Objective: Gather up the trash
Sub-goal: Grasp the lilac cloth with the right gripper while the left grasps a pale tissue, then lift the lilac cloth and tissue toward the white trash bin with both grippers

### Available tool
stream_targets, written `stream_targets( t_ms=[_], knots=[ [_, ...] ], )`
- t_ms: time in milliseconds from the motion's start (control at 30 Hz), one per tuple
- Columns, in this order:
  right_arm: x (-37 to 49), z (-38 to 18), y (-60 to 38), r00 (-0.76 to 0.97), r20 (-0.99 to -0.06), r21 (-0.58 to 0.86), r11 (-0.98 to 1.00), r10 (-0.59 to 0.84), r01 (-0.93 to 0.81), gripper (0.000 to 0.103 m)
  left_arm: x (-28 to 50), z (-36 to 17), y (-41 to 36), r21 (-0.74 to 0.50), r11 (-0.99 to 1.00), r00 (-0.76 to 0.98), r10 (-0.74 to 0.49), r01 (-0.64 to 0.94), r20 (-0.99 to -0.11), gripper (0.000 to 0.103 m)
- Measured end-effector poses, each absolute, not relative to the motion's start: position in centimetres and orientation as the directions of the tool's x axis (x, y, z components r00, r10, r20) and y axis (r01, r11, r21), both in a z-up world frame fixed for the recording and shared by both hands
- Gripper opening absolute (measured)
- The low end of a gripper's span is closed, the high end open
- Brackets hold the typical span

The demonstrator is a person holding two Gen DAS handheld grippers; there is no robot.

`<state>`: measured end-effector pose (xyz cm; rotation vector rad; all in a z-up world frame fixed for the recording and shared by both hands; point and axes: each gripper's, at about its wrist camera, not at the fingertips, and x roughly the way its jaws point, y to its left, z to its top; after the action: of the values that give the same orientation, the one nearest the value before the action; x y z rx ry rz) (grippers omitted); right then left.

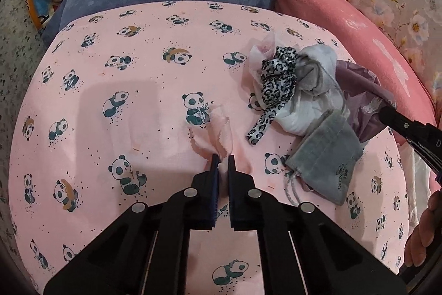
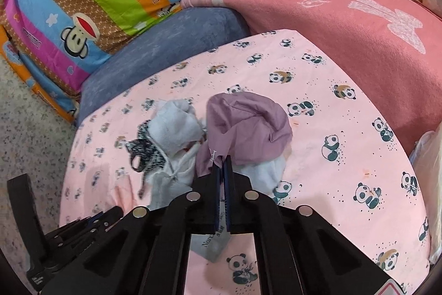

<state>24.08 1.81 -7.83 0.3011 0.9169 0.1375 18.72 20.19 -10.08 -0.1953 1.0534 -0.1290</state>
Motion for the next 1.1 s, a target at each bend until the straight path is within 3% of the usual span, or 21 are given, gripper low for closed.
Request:
stream_targets(
  t_ms=[667,1100],
  knots=[
    [16.7,4.7,-2.9,0.807,-0.535,0.373,0.927,0.251,-0.041,0.004,16.2,0.4,14.3,-0.262,0.945,0.635,-0.325,0.195,-0.700,0.005],
    [11.1,7.7,-10.2,0.867,-0.472,0.390,0.920,0.159,0.044,0.004,14.7,4.6,4.3,-0.218,0.894,0.636,-0.434,0.391,-0.638,0.005]
  ],
)
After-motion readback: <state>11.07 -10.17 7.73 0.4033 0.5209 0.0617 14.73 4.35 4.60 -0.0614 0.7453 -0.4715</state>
